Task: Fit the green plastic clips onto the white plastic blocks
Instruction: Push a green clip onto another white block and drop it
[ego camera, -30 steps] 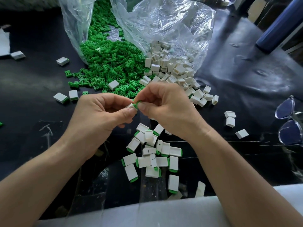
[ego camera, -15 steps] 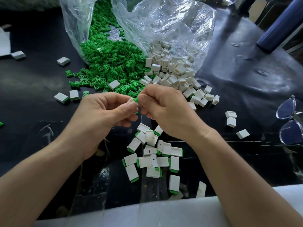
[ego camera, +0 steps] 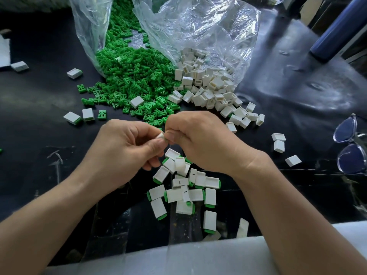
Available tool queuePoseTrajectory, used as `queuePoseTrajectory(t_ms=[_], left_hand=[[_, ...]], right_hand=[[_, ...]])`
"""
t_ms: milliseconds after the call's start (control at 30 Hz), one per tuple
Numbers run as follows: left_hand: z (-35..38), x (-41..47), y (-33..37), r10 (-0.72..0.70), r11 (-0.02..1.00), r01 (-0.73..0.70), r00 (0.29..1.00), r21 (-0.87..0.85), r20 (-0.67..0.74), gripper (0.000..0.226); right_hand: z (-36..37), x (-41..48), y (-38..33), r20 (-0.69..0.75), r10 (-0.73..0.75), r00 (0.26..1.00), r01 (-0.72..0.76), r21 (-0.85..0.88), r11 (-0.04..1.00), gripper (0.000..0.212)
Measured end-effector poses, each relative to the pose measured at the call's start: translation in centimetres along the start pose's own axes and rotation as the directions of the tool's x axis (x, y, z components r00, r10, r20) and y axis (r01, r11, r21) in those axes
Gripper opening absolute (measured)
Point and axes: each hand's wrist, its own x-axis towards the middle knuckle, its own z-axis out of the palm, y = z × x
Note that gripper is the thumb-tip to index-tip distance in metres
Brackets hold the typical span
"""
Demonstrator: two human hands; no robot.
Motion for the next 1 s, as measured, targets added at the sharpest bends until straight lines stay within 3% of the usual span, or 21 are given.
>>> queuePoseTrajectory(t_ms=[100, 233, 367, 467, 533, 633, 767, 900, 1000], left_hand=[[0.1, 0.1, -0.1, 0.003, 1.000, -0.003, 1.000, 0.009, -0.005, 0.011], [-0.1, 0.4, 0.5, 0.008, 0.988, -0.014, 0.999, -0.153, -0.037, 0.012], [-0.2, 0.6, 0.5, 0.015, 0.966, -0.044, 0.993, -0.254, -0.114, 0.017], [-0.1, 0.6, 0.3, 0.066, 0.952, -0.109, 0.986, -0.287, -0.156, 0.016], [-0.1, 0.7, 0.2, 0.100, 0.948, -0.139, 0.984, -0.285, -0.147, 0.017], [-0.2, 0.7, 0.3, 0.111, 0.945, -0.138, 0.988, -0.297, -0.105, 0.016], [-0.1, 0.4, 0.7, 0.108, 0.913, -0.113, 0.994, -0.393, -0.036, 0.020], [0.0, 0.3, 0.9, 0.156, 0.882, -0.136, 0.988, -0.451, 0.007, 0.016], [0.0, 0.3, 0.6, 0.188, 0.876, -0.158, 0.982, -0.456, 0.021, 0.021]], right_hand=[[0.2, 0.0, 0.0, -0.019, -0.009, 1.000, 0.008, -0.040, 0.999, 0.018], [0.1, -0.2, 0.3, -0.163, 0.089, 0.983, -0.040, 0.283, 0.958, 0.027], [-0.3, -0.1, 0.5, -0.063, 0.288, 0.955, -0.157, 0.720, 0.676, 0.043], [-0.3, 0.1, 0.4, 0.101, 0.317, 0.943, -0.238, 0.871, 0.430, 0.048], [-0.2, 0.2, 0.3, 0.172, 0.300, 0.938, -0.271, 0.904, 0.331, 0.051], [0.2, 0.2, -0.3, 0.276, 0.178, 0.945, -0.315, 0.913, 0.260, 0.055], [0.6, 0.1, -1.0, 0.339, 0.028, 0.940, -0.337, 0.917, 0.215, 0.061], [0.4, 0.0, -1.2, 0.326, 0.022, 0.945, -0.325, 0.932, 0.161, 0.053], [0.5, 0.0, -1.3, 0.297, 0.053, 0.953, -0.302, 0.932, 0.201, 0.051]])
